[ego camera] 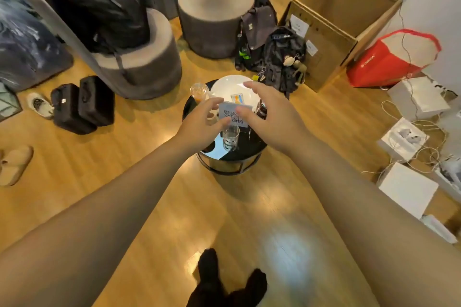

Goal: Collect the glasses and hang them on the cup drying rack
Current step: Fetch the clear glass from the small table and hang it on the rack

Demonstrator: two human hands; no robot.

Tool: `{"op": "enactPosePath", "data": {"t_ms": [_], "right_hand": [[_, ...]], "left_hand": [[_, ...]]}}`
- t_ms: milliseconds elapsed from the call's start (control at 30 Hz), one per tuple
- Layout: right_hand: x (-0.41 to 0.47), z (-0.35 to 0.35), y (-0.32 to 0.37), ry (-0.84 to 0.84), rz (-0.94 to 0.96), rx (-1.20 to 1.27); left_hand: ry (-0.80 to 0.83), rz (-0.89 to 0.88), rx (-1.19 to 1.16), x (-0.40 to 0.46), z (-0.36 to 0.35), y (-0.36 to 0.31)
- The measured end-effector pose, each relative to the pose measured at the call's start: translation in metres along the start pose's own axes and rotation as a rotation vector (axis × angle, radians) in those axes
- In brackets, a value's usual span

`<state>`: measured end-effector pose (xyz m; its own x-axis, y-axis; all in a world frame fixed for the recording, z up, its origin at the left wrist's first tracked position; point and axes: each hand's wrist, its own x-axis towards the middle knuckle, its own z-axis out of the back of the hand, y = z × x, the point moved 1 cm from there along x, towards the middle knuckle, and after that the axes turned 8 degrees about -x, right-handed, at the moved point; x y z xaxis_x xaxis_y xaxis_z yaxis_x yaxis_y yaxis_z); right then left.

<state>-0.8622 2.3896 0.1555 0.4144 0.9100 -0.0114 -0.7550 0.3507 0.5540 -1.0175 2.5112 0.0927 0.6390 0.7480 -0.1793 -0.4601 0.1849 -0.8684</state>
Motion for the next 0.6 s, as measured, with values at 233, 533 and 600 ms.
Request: {"op": "enactPosePath", "data": {"t_ms": [233,533,600], "right_hand": [[0.054,-0.076,-0.093,0.059,-0.074,0.022],[0.063,-0.167,-0.175,0.103,-0.185,0.113],[0.065,-0.182,-0.189,0.096,-0.201,0.128]], "left_hand": [[0.034,0.039,0.081,0.070,-0.056,0.079],[-0.010,0.085,0.186,0.120,-0.119,0.194],[-0.048,0.105,0.178,0.131,-0.137,0.210]]}}
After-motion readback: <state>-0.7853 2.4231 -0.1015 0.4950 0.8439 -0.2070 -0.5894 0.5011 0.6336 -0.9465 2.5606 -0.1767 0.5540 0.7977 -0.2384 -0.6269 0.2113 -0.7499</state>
